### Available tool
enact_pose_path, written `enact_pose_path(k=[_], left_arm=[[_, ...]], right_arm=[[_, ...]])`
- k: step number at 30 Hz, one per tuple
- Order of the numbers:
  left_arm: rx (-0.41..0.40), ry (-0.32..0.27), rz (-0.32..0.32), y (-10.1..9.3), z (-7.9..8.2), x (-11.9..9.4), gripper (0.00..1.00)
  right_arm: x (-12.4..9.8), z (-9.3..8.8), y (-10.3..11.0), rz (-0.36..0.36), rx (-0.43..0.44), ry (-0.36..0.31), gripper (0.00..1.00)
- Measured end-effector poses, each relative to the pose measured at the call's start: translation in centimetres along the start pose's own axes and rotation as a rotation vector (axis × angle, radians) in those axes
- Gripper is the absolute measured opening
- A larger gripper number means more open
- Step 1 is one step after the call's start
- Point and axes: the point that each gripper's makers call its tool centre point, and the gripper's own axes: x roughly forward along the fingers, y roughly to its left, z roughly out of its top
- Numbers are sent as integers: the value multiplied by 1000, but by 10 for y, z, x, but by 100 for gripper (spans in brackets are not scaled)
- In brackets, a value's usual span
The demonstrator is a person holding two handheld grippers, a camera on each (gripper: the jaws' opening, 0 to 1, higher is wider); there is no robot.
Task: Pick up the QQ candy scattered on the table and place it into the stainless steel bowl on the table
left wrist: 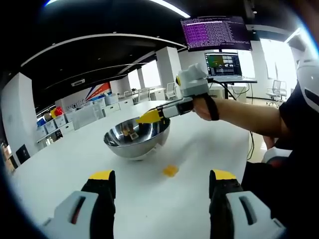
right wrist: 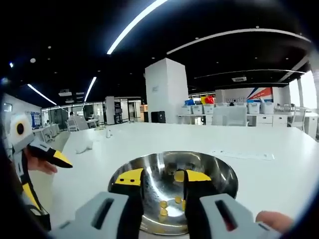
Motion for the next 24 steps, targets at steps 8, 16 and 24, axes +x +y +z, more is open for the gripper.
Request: enact_pose_path(k=[8, 16, 24], left_arm=[[-1, 2, -2, -1, -2, 0, 77], [-1, 6, 1, 1, -4, 0, 76], [-2, 3, -2, 0, -3, 1, 76]], right_arm=[[0, 5, -12, -40, -56, -12, 13], [1, 11, -16, -50, -105, -39, 41], [3, -8, -10, -57, -197, 53, 26]])
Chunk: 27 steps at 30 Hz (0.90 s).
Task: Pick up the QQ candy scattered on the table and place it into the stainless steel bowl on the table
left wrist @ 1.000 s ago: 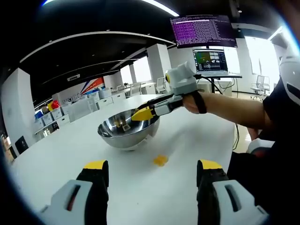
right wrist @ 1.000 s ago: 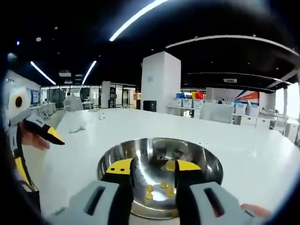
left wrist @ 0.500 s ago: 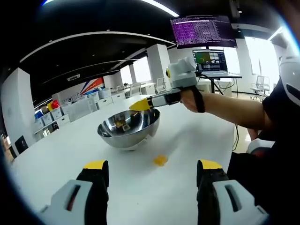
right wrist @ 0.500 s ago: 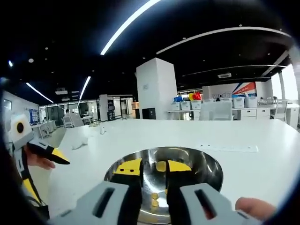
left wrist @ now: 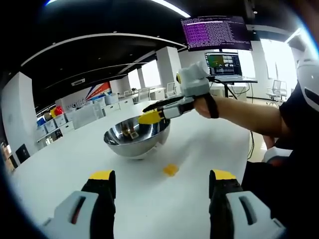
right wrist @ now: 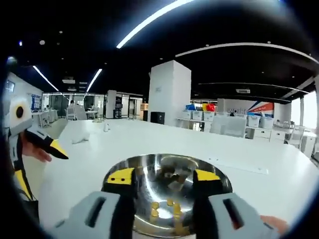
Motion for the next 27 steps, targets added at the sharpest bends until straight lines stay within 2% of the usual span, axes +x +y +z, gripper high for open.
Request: enact_pose_path(k=[1, 2, 4, 5, 7, 8, 10, 11, 13, 19, 24, 27], left_arm=[[1, 2, 2, 0, 0, 0, 76], [0, 3, 2, 1, -1, 0, 76], [-1, 0, 3, 1, 0, -1, 76], [-2, -1, 2, 1, 0, -1, 76], [-2, 2, 4, 1, -1, -1, 76], [0, 4, 6, 1, -2, -1, 76], [-1, 5, 6, 2, -2, -1, 76], [-1, 5, 6, 2, -2, -1, 76], [-2, 1, 3, 1, -1, -1, 76], [-2, -4, 1, 1, 1, 0, 76], [-5, -4, 4, 2, 1, 0, 76], [-10, -5, 6, 3, 1, 0, 76]], right_arm=[[1, -2, 2, 4, -29, 15, 16], [1, -1, 4, 11, -33, 1, 18], [2, 5, 6, 30, -2, -36, 39], [1, 6, 5, 30, 21, -43, 43], [-3, 6, -5, -4, 71, -30, 23], [-4, 6, -8, -15, 73, -30, 18], [-5, 7, -11, -13, 73, -37, 29], [-5, 7, -13, -16, 78, -36, 29], [-9, 8, -16, -26, 95, -38, 22], [-24, 19, -13, -21, 107, -85, 25], [-47, 34, 1, 4, 91, -131, 25], [-67, 36, 20, 47, 72, -127, 25]])
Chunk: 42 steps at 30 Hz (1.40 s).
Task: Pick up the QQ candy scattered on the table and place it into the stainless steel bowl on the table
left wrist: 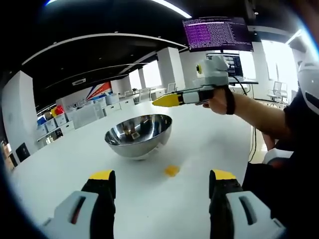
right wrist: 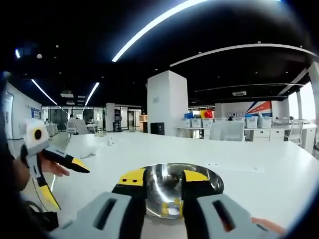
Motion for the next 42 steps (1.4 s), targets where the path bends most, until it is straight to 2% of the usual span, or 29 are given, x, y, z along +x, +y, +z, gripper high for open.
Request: enact_pose_path(k=[3, 4, 6, 8, 11, 13, 16, 17, 21, 27, 31, 42], left_arm=[[0, -2, 3, 1, 0, -1, 77], [-2, -2, 3, 1, 0, -1, 77], [0, -3, 3, 1, 0, 0, 77], [0, -1, 1, 0, 0, 1, 77], [4, -3, -5, -3, 1, 2, 77], [4, -6, -11, -5, 2, 3, 77], [7, -4, -13, -7, 2, 2, 77], [6, -4, -13, -8, 1, 2, 77], [1, 0, -5, -6, -2, -1, 77], [-4, 6, -2, -4, -5, -1, 77], [-5, 1, -4, -4, -3, 0, 77], [-5, 5, -10, -4, -5, 2, 77]], right_arm=[[-18, 0, 17, 35, -8, -9, 25], [-24, -2, 29, 80, 8, -9, 23], [-33, -13, 44, 120, 42, 6, 23], [-37, -35, 58, 164, 46, 68, 21], [-35, -77, 68, 172, -2, 187, 19], [-30, -105, 70, 153, -31, 259, 15], [-20, -118, 73, 148, -19, 260, 15], [-18, -123, 72, 133, 8, 282, 15], [-10, -131, 71, 109, 49, 295, 13], [-7, -142, 69, 87, 14, 342, 13], [-6, -142, 67, 89, 35, 335, 13], [-3, -144, 71, 98, 19, 337, 13]])
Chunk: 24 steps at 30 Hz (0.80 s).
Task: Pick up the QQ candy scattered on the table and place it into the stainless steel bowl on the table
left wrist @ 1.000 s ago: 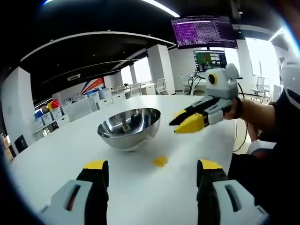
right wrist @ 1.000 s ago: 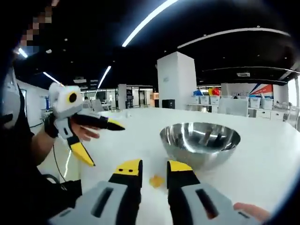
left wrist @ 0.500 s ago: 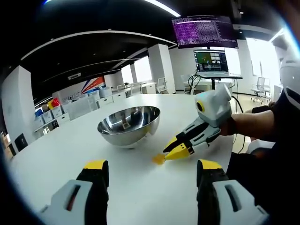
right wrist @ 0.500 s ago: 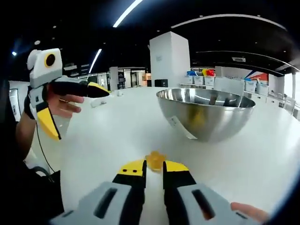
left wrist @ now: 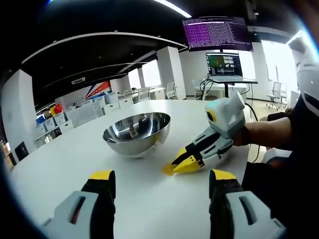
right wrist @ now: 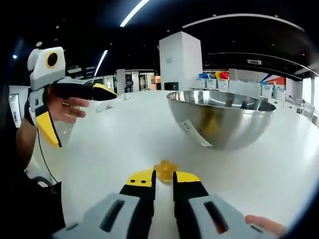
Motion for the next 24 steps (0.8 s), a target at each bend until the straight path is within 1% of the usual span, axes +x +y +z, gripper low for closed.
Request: enact_pose_path(k=[10, 16, 24], left_arm=[[0, 5, -4, -2, -2, 1, 77], [-3, 3, 0, -1, -2, -1, 77], [-2, -1, 0, -1, -1, -2, 77]], right_arm=[[0, -1, -1, -9, -23, -6, 7], [-2, -1, 1, -14, -44, -4, 7], [-11, -1, 3, -17, -40, -13, 7]])
